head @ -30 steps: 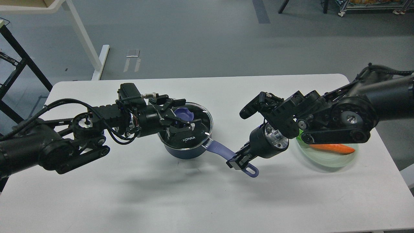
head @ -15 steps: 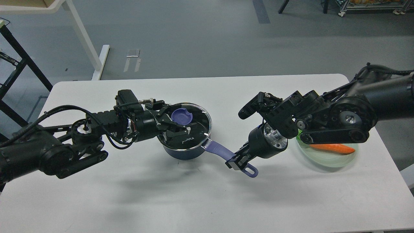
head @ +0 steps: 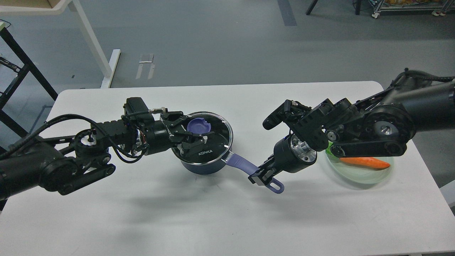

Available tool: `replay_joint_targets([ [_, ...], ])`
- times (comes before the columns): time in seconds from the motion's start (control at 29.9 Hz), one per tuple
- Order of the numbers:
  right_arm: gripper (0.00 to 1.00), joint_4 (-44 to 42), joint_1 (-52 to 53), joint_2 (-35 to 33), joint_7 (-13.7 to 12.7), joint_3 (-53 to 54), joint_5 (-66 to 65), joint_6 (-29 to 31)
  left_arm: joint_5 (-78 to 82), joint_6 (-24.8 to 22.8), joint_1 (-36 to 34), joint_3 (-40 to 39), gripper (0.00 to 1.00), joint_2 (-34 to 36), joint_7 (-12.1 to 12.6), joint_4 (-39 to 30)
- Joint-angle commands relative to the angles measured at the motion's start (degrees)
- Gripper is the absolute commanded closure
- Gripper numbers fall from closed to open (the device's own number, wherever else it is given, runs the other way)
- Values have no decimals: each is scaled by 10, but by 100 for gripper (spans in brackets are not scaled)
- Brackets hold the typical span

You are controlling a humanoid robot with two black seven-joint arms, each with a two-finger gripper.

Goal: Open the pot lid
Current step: 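Lift the glass lid off the pot and move it beside the pot, then lower the lid onto the table and open the left gripper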

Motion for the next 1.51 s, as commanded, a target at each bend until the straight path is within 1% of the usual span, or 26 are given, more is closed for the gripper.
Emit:
replay_joint_targets([
  [0.0,79,1,1,-4,0,0,1,0,-29,1,-13,3,60,67,-13,-9],
  [0.07,79,0,1,-9,0,1,0,0,-35,1,-12,7,60,105,-20,-5],
  [0.17,79,2,1,-8,1,3,1,0,-37,0,-2,10,60,143,-22,7],
  [0.3,79,1,0,-7,1,3,0,0,-38,0,34,10,59,160,-24,48],
  [0.47,79,1,0,-5,1,3,0,0,-39,8,77,9,59,142,-25,141],
  [0.57,79,1,0,-4,1,3,0,0,-39,41,109,9,59,117,-25,177],
  [0.64,79,1,0,-4,1,3,0,0,-39,54,120,9,59,102,-25,201],
  [0.8,79,1,1,-5,1,3,0,0,-70,55,128,10,57,63,-25,254],
  [0.9,79,1,1,-6,1,3,0,0,-75,55,135,19,56,57,-25,268],
  [0.94,79,1,1,-6,1,3,0,0,-75,55,135,23,54,57,-25,269],
  [0.97,79,1,1,-6,1,3,0,0,-75,56,135,26,49,57,-25,269],
  [1.04,79,1,1,-6,1,3,0,0,-77,57,133,26,23,58,-25,269],
  [1.07,79,1,1,-6,1,3,0,0,-82,57,132,26,18,58,-25,269],
  [1.14,78,1,0,-6,1,3,0,0,-95,57,132,28,17,60,-25,268],
  [1.24,74,-1,-1,-6,0,3,0,-1,-111,57,128,29,11,62,-25,269],
  [1.3,74,-1,-1,-6,0,4,0,-1,-118,55,126,29,7,62,-25,269],
  [1.47,73,-1,-2,-6,0,4,0,0,-188,55,114,28,1,64,-25,269],
])
